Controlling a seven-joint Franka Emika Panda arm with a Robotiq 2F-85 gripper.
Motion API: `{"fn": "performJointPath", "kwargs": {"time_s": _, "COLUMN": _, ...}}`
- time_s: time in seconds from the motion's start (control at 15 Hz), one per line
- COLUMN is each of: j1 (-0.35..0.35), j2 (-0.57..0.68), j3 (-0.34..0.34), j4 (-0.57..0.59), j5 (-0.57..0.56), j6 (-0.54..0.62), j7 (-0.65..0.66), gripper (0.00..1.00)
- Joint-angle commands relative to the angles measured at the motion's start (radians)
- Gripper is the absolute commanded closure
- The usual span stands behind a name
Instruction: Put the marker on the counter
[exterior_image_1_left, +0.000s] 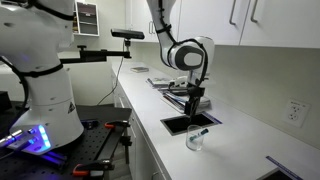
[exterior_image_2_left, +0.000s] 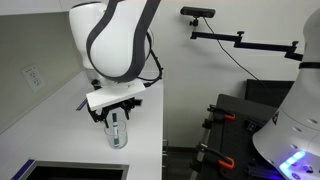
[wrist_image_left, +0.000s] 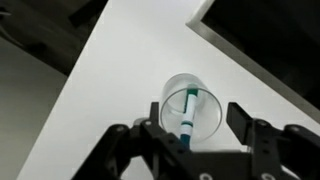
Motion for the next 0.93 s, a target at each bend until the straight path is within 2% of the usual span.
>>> {"fn": "performJointPath", "kwargs": {"time_s": 0.0, "j1": 0.050, "j2": 0.011, "j3": -0.049, "j4": -0.005, "j5": 0.037, "j6": 0.055, "j7": -0.014, "gripper": 0.00}}
{"fn": "performJointPath", "kwargs": {"time_s": 0.27, "j1": 0.085, "j2": 0.032, "j3": -0.094, "j4": 0.001, "j5": 0.040, "j6": 0.119, "j7": -0.003, "gripper": 0.00}}
{"fn": "performJointPath", "kwargs": {"time_s": 0.4, "j1": 0.096, "j2": 0.042, "j3": -0.110, "j4": 0.006, "j5": 0.046, "j6": 0.126, "j7": -0.008, "gripper": 0.08}}
{"fn": "performJointPath", "kwargs": {"time_s": 0.47, "j1": 0.096, "j2": 0.044, "j3": -0.111, "j4": 0.008, "j5": 0.052, "j6": 0.129, "j7": -0.013, "gripper": 0.17}}
{"fn": "performJointPath", "kwargs": {"time_s": 0.6, "j1": 0.104, "j2": 0.049, "j3": -0.118, "j4": 0.013, "j5": 0.056, "j6": 0.126, "j7": -0.016, "gripper": 0.28}}
{"fn": "performJointPath", "kwargs": {"time_s": 0.73, "j1": 0.112, "j2": 0.051, "j3": -0.122, "j4": 0.014, "j5": 0.058, "j6": 0.124, "j7": -0.016, "gripper": 0.27}}
{"fn": "performJointPath", "kwargs": {"time_s": 0.87, "j1": 0.119, "j2": 0.055, "j3": -0.125, "j4": 0.013, "j5": 0.063, "j6": 0.125, "j7": -0.011, "gripper": 0.21}}
